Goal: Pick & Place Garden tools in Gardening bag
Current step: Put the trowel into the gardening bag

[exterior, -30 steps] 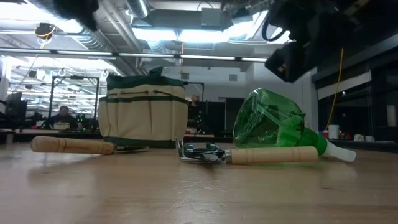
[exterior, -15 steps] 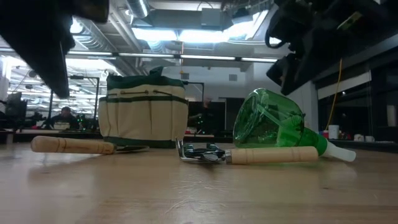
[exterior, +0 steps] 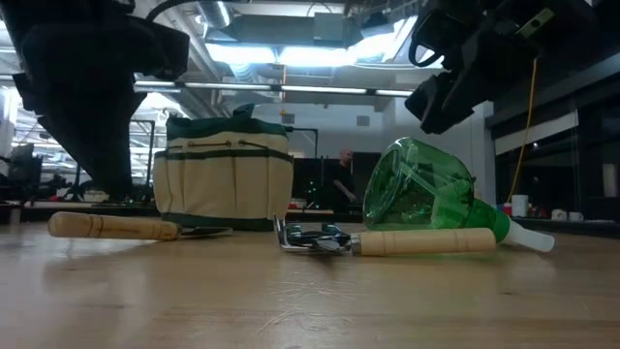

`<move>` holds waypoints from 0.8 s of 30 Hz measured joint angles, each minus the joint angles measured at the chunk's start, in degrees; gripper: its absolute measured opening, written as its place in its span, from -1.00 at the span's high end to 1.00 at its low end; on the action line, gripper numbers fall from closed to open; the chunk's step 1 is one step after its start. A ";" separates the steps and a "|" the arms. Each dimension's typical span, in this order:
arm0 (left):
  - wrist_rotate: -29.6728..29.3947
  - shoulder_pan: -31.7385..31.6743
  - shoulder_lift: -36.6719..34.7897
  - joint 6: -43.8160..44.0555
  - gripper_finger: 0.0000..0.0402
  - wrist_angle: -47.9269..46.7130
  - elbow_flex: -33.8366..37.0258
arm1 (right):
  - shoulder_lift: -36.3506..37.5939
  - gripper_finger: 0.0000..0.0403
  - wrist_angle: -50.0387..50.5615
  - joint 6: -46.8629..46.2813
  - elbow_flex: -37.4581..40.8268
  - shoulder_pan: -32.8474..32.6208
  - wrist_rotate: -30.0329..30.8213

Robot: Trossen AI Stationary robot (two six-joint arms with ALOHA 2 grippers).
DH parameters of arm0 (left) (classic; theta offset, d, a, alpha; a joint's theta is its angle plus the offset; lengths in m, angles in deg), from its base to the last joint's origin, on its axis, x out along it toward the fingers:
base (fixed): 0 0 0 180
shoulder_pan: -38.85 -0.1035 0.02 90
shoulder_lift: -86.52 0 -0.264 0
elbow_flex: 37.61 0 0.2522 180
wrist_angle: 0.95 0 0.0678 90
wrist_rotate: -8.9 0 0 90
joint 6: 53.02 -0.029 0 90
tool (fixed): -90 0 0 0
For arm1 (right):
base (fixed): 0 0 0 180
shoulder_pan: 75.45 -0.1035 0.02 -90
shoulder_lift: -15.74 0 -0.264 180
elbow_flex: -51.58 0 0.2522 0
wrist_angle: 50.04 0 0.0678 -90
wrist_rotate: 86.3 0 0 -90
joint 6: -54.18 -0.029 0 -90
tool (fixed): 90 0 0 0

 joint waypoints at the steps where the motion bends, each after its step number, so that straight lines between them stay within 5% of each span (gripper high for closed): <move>1: 0.02 -0.01 0.00 -0.05 0.15 0.63 0.00 | 0.00 0.22 0.02 0.02 0.00 0.00 0.00; 14: 0.96 -0.01 0.00 -1.23 0.01 2.01 0.00 | 0.00 0.22 -0.04 0.22 -0.02 0.07 0.00; 20: 1.58 -0.32 0.02 -1.26 0.01 1.98 0.00 | -0.70 0.22 -1.42 0.42 -0.07 -1.11 11.59; 24: 2.23 -0.34 1.61 -1.26 0.01 2.06 -0.02 | -0.68 0.22 -1.67 3.32 -0.09 -1.05 12.31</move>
